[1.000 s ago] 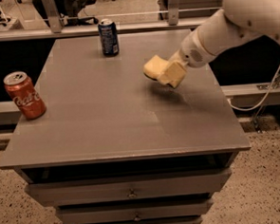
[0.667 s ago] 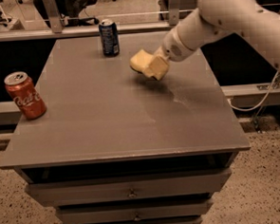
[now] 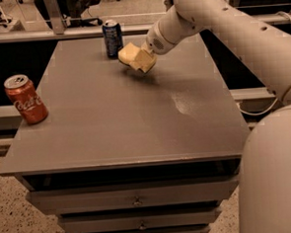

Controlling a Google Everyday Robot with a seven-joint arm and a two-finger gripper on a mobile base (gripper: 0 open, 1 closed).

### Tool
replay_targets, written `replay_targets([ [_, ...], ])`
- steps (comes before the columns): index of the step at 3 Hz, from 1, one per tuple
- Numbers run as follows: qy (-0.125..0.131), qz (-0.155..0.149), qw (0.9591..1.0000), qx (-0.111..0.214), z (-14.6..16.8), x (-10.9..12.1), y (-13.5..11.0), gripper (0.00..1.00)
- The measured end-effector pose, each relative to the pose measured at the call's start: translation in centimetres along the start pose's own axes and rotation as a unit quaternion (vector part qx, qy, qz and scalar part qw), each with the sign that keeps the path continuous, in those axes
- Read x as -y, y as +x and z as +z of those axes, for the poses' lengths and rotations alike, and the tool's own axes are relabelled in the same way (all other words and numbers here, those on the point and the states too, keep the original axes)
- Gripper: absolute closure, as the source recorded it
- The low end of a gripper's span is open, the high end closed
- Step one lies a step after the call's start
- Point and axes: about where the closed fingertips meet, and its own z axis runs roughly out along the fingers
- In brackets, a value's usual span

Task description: Move sponge near pepsi can

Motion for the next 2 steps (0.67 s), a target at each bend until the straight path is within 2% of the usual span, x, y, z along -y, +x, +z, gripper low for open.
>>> replay_targets([
  [1,0.001,-0.002,1.0000,-0.006,1.6,0.9,-1.0,0.84],
  [2,0.001,-0.004,0.9999,-0.009,2.7,1.4,-1.7,0.61],
])
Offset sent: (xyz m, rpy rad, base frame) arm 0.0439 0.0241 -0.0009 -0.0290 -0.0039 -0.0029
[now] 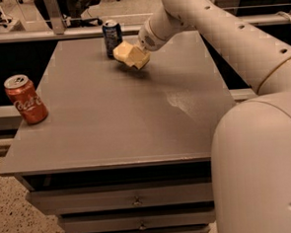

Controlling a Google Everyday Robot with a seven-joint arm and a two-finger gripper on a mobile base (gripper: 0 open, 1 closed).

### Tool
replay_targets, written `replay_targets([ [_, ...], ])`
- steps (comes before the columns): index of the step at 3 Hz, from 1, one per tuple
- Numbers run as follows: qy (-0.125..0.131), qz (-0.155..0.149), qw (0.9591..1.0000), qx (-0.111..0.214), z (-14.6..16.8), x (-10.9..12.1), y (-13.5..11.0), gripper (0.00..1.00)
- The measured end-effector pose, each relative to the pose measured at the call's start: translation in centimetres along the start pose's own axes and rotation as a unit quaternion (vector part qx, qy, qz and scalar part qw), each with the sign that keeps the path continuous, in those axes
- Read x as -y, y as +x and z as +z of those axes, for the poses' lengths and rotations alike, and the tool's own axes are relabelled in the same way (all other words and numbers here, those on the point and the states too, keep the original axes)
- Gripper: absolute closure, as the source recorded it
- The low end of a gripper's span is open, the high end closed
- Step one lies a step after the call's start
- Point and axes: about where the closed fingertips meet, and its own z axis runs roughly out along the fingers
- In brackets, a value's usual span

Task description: Move sponge near pepsi can

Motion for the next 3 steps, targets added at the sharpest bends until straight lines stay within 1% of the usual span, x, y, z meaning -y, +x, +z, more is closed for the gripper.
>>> replay_targets([
  [2,0.009,0.007,0.9999,-0.003,0.8,1.5,-0.2,0.13],
  [3,0.013,0.010,0.9999,-0.001,1.0,2.1,-0.5,0.00],
])
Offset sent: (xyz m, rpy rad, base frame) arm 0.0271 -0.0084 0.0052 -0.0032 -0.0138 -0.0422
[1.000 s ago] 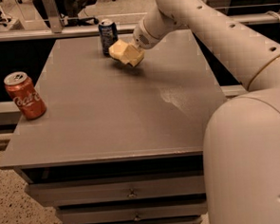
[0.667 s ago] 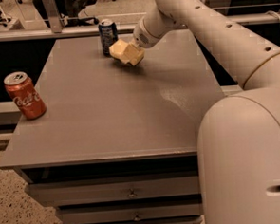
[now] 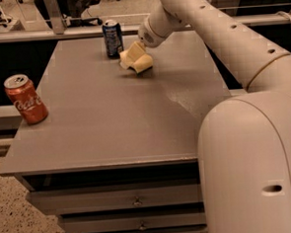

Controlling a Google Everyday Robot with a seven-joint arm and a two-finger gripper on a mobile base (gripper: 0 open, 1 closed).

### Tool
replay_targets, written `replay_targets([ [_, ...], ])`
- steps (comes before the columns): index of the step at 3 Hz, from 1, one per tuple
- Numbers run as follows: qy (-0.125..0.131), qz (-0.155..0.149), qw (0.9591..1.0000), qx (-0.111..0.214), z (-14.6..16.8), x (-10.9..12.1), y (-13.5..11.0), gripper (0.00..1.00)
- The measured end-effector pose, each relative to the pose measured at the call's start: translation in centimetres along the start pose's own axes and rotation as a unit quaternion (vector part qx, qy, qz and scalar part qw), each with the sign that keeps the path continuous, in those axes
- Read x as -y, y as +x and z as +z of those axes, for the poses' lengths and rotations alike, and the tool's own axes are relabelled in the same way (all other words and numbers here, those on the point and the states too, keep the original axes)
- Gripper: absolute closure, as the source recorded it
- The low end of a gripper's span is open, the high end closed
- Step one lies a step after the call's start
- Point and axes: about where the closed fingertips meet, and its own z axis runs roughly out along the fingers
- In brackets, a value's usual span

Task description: Move sponge near pepsi can

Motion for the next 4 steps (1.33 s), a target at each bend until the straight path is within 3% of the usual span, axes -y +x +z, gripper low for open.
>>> replay_targets([
  [2,0.003,0.002,0.9999,0.015,-1.2,0.5,0.1,0.00],
  [3,-0.003,0.006,0.9989,0.046,-5.2,0.4,1.1,0.00],
  [4,-0.014,0.015,0.9950,0.098,-11.0,0.8,3.4,0.00],
])
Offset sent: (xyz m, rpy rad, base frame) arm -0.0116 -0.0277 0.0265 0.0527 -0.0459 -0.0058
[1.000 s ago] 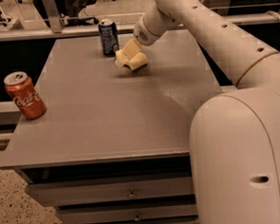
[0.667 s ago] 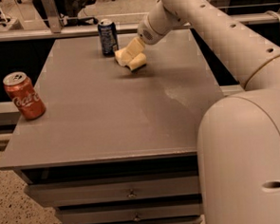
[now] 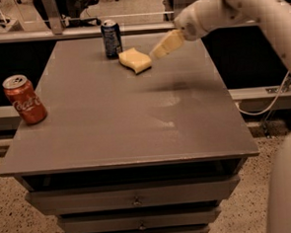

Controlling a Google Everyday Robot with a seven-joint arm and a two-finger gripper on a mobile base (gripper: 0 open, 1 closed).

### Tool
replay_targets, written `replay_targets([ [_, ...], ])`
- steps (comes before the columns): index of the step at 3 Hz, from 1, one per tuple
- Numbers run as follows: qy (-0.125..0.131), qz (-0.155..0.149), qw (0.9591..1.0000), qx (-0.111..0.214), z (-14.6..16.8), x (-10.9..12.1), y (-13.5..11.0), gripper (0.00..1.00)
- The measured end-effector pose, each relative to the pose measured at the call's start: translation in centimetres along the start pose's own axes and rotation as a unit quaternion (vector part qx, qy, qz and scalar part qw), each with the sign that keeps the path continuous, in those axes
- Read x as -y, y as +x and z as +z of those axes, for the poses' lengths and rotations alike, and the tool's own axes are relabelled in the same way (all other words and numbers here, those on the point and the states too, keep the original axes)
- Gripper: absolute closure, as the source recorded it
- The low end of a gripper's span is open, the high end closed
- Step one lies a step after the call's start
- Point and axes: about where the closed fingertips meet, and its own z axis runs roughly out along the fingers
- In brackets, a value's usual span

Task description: Move sponge near pepsi can

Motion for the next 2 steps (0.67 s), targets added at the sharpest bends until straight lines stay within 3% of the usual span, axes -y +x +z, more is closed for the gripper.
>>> replay_targets([
  [1,-0.012,0.015,0.9974,0.070,-7.1,0.9,1.8,0.00],
  [2,-0.010,0.022,0.9966,0.079,-8.4,1.1,2.1,0.00],
])
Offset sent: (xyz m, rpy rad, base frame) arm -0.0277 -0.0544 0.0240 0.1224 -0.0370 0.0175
